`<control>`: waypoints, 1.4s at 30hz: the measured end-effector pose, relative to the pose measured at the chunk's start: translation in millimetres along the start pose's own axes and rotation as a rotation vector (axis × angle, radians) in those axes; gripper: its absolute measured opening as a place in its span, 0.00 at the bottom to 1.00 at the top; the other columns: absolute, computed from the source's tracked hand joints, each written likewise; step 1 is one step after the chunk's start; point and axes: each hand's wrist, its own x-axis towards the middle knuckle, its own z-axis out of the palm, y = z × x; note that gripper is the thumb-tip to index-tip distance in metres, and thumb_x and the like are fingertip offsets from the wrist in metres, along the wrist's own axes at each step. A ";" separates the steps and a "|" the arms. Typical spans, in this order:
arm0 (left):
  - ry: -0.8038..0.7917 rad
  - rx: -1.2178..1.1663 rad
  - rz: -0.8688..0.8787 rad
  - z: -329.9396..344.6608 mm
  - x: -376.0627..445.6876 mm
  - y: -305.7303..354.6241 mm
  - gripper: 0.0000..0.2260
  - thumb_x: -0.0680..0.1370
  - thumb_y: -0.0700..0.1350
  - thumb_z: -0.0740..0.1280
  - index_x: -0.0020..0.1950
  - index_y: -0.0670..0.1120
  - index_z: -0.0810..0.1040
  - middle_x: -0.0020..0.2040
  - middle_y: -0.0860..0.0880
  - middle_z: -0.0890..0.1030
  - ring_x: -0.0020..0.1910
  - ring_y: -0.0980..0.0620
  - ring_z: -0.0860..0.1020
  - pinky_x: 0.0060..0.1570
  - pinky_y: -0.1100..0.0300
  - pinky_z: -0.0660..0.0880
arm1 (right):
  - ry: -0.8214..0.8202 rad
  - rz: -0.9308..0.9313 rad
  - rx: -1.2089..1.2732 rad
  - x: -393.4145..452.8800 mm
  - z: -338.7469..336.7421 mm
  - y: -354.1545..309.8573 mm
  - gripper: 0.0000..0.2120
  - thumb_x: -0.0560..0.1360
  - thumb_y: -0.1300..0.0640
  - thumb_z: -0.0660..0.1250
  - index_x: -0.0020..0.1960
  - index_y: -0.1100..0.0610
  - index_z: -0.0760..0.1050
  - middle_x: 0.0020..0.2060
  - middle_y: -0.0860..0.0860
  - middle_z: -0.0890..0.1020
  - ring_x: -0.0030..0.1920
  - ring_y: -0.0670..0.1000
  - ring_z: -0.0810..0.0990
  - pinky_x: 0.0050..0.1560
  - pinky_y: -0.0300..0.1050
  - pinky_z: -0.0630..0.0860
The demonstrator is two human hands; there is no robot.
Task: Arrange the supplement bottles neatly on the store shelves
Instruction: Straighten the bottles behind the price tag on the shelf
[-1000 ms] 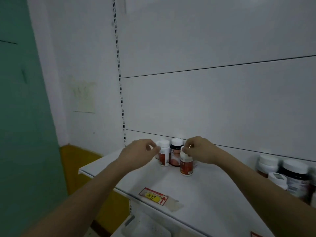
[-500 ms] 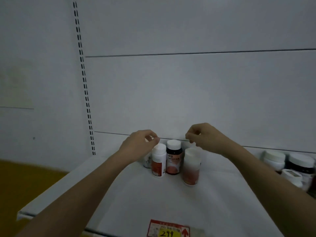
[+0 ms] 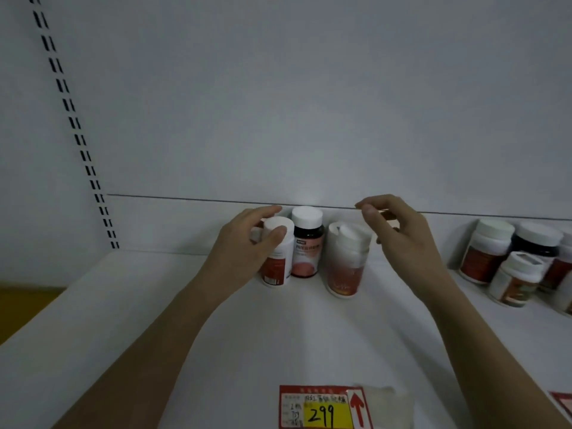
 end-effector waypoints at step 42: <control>-0.169 -0.159 0.024 2.1 -11.9 -0.3 0.15 0.71 0.42 0.76 0.53 0.54 0.78 0.55 0.54 0.79 0.52 0.59 0.78 0.49 0.63 0.77 | -0.395 0.016 0.078 -13.2 6.6 13.9 0.14 0.75 0.51 0.69 0.59 0.43 0.74 0.54 0.36 0.78 0.54 0.39 0.77 0.47 0.34 0.73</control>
